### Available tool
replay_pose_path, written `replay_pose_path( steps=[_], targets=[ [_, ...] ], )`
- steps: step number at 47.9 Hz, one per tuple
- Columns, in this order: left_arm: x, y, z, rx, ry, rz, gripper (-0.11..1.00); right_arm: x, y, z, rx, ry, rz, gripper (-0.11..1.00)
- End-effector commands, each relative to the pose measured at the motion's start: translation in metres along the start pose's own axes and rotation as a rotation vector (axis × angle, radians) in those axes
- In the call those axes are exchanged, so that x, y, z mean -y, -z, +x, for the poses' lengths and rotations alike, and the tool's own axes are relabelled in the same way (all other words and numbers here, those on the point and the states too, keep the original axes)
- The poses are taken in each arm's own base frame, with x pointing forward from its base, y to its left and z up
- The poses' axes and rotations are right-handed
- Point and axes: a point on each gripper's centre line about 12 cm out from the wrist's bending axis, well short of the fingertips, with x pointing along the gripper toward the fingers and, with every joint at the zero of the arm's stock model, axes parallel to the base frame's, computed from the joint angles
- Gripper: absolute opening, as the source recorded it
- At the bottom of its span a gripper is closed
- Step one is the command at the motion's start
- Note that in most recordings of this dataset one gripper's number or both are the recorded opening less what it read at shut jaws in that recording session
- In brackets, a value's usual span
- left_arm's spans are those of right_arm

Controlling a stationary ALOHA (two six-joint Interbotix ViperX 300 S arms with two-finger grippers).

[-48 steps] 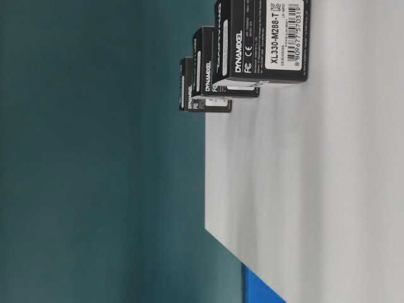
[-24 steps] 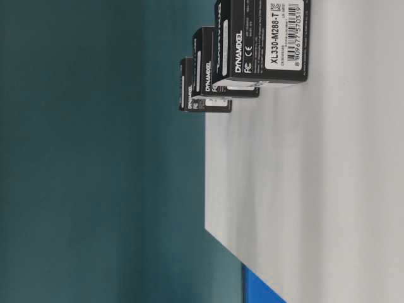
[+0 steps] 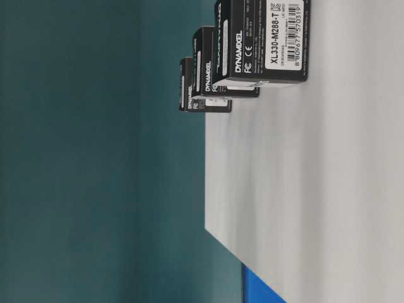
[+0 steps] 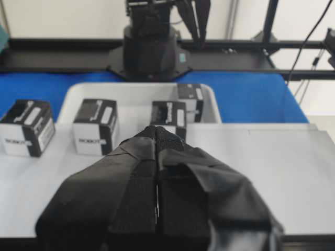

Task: Place the box from the white plastic tray onto the white base.
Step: 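Move the right gripper over the black-and-white box in the tray, then lower the open right gripper around the box and close it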

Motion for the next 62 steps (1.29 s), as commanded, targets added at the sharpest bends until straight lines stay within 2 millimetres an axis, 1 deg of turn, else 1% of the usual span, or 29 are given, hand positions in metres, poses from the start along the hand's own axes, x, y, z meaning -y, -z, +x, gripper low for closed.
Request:
replay_pose_path(
  steps=[1, 8, 12, 14, 19, 23, 25, 28, 30, 38, 46, 51, 62],
  targets=[
    [0.000, -0.010, 0.002, 0.023, -0.001, 0.002, -0.07, 0.002, 0.000, 0.010, -0.037, 0.019, 0.000, 0.00],
    [0.000, -0.010, 0.002, 0.023, -0.001, 0.000, -0.07, 0.006, 0.003, 0.024, -0.074, 0.038, 0.005, 0.07],
    [0.000, -0.010, 0.002, 0.023, -0.001, 0.000, -0.07, 0.008, 0.002, 0.031, -0.060, 0.035, 0.016, 0.17],
    [0.000, -0.010, 0.002, 0.023, -0.001, 0.000, -0.07, 0.008, 0.002, 0.033, -0.049, 0.032, 0.019, 0.26],
    [-0.001, -0.010, 0.002, 0.021, -0.003, 0.000, -0.07, 0.009, 0.005, 0.041, -0.054, 0.028, 0.031, 0.57],
    [-0.001, -0.010, 0.002, 0.023, -0.004, 0.000, -0.07, 0.007, 0.011, 0.046, -0.087, 0.039, -0.003, 0.81],
    [-0.001, -0.010, 0.002, 0.021, -0.006, 0.000, -0.07, 0.008, 0.013, 0.049, -0.107, 0.054, -0.015, 0.91],
    [-0.002, -0.010, 0.002, 0.023, -0.007, 0.000, -0.07, 0.010, 0.013, 0.053, -0.119, 0.067, -0.015, 0.98],
    [-0.002, -0.010, 0.002, 0.021, -0.007, 0.000, -0.07, 0.011, 0.013, 0.055, -0.126, 0.075, -0.016, 1.00],
    [-0.003, -0.010, 0.002, 0.023, -0.013, 0.001, -0.07, 0.018, 0.014, 0.065, -0.160, 0.126, -0.025, 1.00],
    [-0.004, -0.010, 0.002, 0.022, -0.021, 0.000, -0.07, 0.024, 0.008, 0.070, -0.135, 0.172, -0.008, 1.00],
    [-0.005, -0.010, 0.002, 0.021, -0.023, 0.001, -0.07, 0.024, 0.006, 0.072, -0.116, 0.172, 0.012, 1.00],
    [-0.005, -0.010, 0.002, 0.022, -0.023, -0.002, -0.07, 0.024, 0.007, 0.079, -0.135, 0.178, 0.013, 1.00]
  ],
)
